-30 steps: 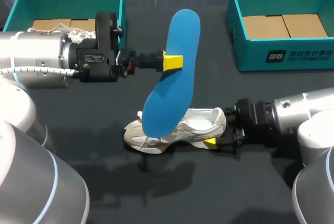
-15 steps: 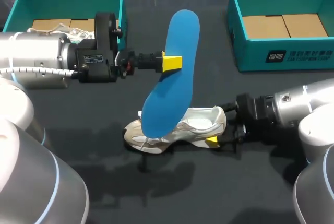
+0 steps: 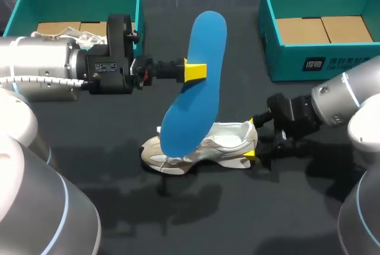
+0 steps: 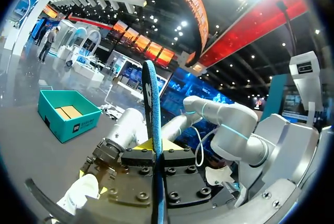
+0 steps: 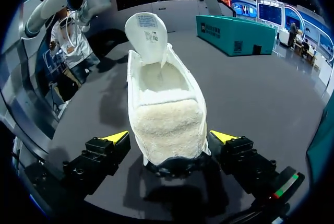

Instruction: Take the shoe out of the shoebox, open the shoe tongue, remove and reinsert the insole, then place the shoe into the shoebox

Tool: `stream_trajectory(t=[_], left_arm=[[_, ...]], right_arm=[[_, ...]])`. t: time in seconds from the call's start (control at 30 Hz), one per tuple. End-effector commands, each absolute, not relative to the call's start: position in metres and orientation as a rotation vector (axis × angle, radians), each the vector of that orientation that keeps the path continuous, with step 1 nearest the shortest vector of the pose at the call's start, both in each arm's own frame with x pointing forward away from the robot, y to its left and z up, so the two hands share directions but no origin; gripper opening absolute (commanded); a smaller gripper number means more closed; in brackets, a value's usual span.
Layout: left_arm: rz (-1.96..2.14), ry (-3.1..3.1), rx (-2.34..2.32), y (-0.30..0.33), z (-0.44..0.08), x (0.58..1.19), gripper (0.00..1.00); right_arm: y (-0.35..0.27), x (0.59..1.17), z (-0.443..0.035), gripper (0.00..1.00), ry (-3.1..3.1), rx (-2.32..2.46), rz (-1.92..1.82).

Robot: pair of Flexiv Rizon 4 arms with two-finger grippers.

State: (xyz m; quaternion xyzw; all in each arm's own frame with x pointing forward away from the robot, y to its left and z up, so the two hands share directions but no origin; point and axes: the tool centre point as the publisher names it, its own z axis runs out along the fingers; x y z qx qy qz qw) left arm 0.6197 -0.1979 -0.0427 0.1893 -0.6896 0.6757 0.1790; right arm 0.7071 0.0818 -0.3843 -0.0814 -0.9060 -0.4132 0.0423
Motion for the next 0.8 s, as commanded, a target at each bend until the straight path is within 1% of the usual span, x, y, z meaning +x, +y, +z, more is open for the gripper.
stream_trajectory(t=[0.03,0.43,0.8], left_arm=[[1.914,-1.949,0.538,-0.199,-0.044,0.618,0.00],[1.914,-1.949,0.538,-0.199,-0.044,0.618,0.00],[1.914,-1.949,0.538,-0.199,-0.044,0.618,0.00]], right_arm=[[0.072,0.702,-0.359,1.00,-2.893,-0.241,-0.847],[0.076,0.697,-0.325,1.00,-2.925,-0.244,-0.415],[0.083,0.697,-0.323,1.00,-2.988,-0.225,-0.143]])
